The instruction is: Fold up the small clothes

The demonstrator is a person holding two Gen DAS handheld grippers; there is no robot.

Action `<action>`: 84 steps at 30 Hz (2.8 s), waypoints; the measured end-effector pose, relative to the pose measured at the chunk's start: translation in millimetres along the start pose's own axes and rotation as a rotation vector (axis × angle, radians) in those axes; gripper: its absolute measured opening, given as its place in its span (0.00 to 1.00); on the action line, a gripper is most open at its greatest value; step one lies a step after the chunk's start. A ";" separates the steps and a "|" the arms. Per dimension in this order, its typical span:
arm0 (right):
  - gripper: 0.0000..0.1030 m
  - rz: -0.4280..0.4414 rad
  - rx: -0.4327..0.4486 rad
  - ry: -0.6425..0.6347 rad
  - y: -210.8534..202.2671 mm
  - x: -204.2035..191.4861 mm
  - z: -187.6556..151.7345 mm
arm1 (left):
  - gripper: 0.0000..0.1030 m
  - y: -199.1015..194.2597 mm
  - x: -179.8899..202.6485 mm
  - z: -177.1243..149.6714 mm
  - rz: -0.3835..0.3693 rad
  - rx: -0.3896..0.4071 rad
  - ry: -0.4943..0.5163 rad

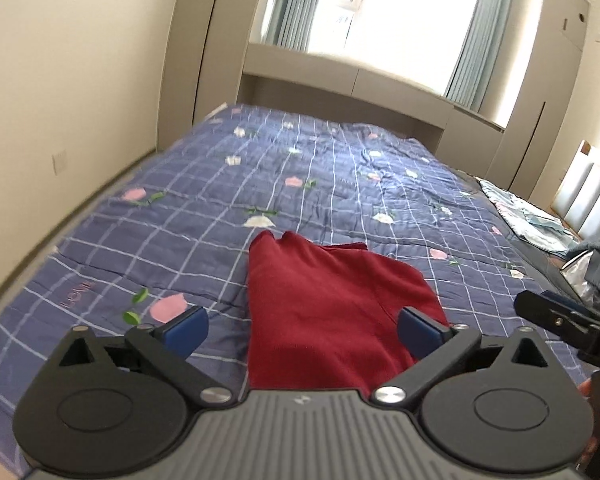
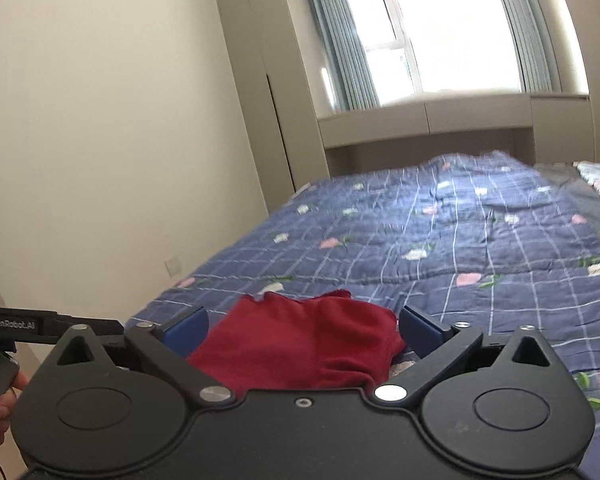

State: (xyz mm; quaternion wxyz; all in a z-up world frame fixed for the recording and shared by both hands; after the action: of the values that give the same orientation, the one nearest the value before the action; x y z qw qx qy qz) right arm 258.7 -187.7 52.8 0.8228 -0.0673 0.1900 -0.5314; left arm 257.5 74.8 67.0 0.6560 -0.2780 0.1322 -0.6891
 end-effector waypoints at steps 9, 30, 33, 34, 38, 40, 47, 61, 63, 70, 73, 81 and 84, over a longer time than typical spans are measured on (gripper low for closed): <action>0.99 -0.020 0.063 -0.045 -77.7 -26.3 -20.2 | 1.00 -65.8 11.9 -45.5 0.023 0.073 0.059; 0.99 -0.084 0.029 -0.074 -148.0 -47.5 -89.2 | 1.00 -116.7 4.5 -124.8 0.043 0.051 0.052; 0.99 -0.081 0.032 -0.073 -150.3 -47.4 -89.2 | 1.00 -120.1 3.6 -124.2 0.046 0.058 0.053; 0.99 -0.081 0.033 -0.074 -150.4 -47.6 -89.2 | 1.00 -120.9 3.1 -123.9 0.047 0.059 0.053; 0.99 -0.079 0.035 -0.077 -150.8 -47.8 -89.2 | 1.00 -121.6 0.8 -122.7 0.052 0.061 0.051; 0.99 -0.079 0.035 -0.077 -150.7 -48.2 -88.9 | 1.00 -121.8 0.5 -122.8 0.052 0.061 0.048; 0.99 -0.076 0.035 -0.076 -150.5 -47.4 -88.6 | 1.00 -123.3 1.2 -123.4 0.056 0.060 0.048; 0.99 -0.075 0.040 -0.077 -150.8 -46.0 -86.7 | 1.00 -123.6 0.8 -122.5 0.056 0.059 0.051; 0.99 -0.075 0.039 -0.077 -150.9 -46.1 -86.7 | 1.00 -123.9 0.6 -122.2 0.048 0.053 0.050; 0.99 -0.074 0.041 -0.075 -150.9 -45.5 -86.1 | 1.00 -123.8 2.0 -120.5 0.050 0.052 0.061; 0.99 -0.075 0.040 -0.074 -149.7 -44.9 -86.0 | 1.00 -123.4 2.3 -120.5 0.050 0.050 0.060; 0.99 -0.077 0.030 -0.064 -146.8 -41.3 -86.5 | 1.00 -119.3 4.6 -120.6 0.048 0.036 0.068; 0.99 -0.079 0.024 -0.061 -143.4 -40.0 -86.9 | 1.00 -116.0 4.7 -120.9 0.048 0.028 0.067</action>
State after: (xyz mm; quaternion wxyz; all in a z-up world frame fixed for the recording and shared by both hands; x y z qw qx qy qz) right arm 89.1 -204.9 27.4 0.8073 -0.0812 0.1556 -0.5634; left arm 94.0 60.2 33.4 0.6714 -0.2423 0.1510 -0.6839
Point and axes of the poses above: each gripper's, at about its wrist camera, not at the fingertips, and y roughly the way its jaws point, x to its right, z to its top, the point moved 2 cm from there along y, roughly the way its jaws point, and after that the axes turned 3 degrees about x, right-handed, at the moved point
